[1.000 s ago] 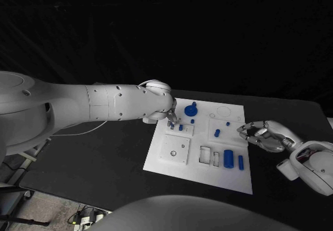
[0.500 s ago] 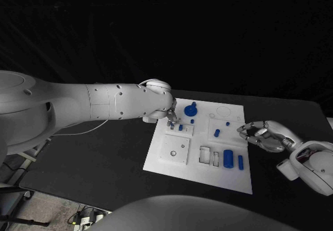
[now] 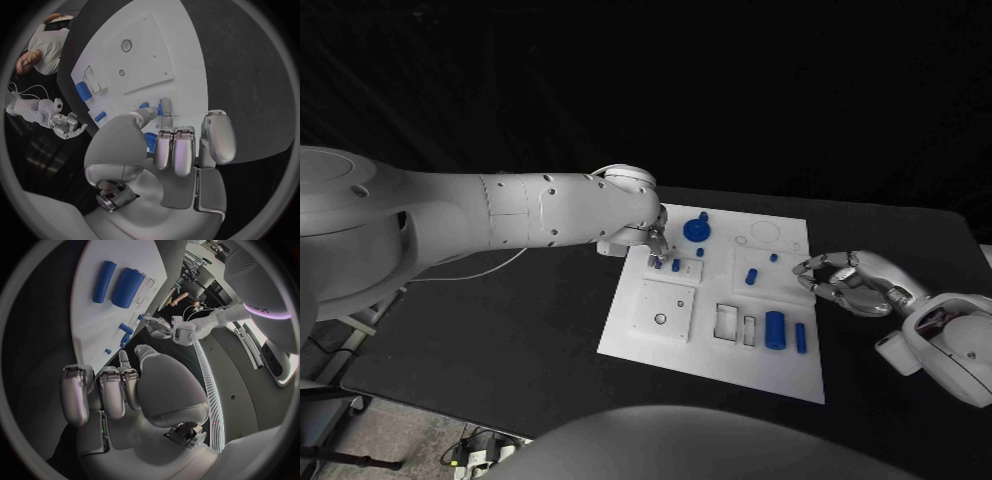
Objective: Assemble the parts on the task board
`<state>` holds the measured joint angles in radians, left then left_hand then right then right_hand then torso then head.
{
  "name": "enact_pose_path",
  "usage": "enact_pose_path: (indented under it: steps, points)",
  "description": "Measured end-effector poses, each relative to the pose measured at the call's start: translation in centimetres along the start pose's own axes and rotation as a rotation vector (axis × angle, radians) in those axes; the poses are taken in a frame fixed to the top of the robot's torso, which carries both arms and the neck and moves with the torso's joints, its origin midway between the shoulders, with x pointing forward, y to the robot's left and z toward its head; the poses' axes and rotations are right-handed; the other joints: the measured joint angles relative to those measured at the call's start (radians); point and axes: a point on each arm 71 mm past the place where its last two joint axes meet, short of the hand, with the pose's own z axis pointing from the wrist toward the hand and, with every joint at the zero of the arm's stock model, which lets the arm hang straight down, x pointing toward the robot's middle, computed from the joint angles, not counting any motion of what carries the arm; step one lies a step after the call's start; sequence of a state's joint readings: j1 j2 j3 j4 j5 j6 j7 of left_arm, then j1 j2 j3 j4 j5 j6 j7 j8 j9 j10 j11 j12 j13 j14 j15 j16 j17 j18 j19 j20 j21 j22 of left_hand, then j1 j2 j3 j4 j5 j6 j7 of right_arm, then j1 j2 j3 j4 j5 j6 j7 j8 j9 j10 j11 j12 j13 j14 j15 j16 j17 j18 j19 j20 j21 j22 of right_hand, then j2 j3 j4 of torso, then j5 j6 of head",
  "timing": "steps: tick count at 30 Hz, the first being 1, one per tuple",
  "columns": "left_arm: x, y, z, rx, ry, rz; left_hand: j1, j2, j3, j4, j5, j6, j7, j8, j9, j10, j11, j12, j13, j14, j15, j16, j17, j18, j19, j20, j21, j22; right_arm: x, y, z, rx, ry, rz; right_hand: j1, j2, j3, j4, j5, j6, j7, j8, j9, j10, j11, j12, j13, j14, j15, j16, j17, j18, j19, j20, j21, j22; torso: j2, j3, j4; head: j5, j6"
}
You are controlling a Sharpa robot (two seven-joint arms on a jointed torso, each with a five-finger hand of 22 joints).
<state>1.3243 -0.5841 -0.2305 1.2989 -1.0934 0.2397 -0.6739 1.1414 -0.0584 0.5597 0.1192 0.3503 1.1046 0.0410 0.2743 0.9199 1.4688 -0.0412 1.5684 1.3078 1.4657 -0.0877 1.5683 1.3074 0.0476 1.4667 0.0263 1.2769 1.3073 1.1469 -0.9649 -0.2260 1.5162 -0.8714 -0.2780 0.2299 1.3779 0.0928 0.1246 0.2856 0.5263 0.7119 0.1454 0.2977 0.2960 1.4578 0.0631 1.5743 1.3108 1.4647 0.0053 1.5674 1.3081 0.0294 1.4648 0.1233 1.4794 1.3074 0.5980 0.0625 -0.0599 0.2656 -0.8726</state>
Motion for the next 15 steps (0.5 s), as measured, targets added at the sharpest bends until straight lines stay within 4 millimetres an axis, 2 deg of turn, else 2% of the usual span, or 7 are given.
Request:
enact_pose_path:
  steps: [15]
  points:
    - [0.07, 0.07, 0.11, 0.003, 0.019, -0.02, -0.004, -0.004, 0.004, 0.004, 0.004, 0.004, -0.002, 0.0, 0.0, 0.0, 0.0, 0.0, 0.0, 0.0, 0.0, 0.0, 0.0, 0.0, 0.0, 0.0, -0.007, 0.0, 0.07, 0.02, 0.02, 0.0, 0.002, 0.001, 0.0, 0.0, 0.0, 0.0, 0.0, 0.0, 0.0, 0.0, 0.001, 0.0, 0.0, 0.0, -0.001, 0.0, 0.0, 0.0, 0.0, 0.0, 0.0, 0.0, 0.0, 0.0, 0.0, -0.0003, 0.0001, 0.006, 0.0]
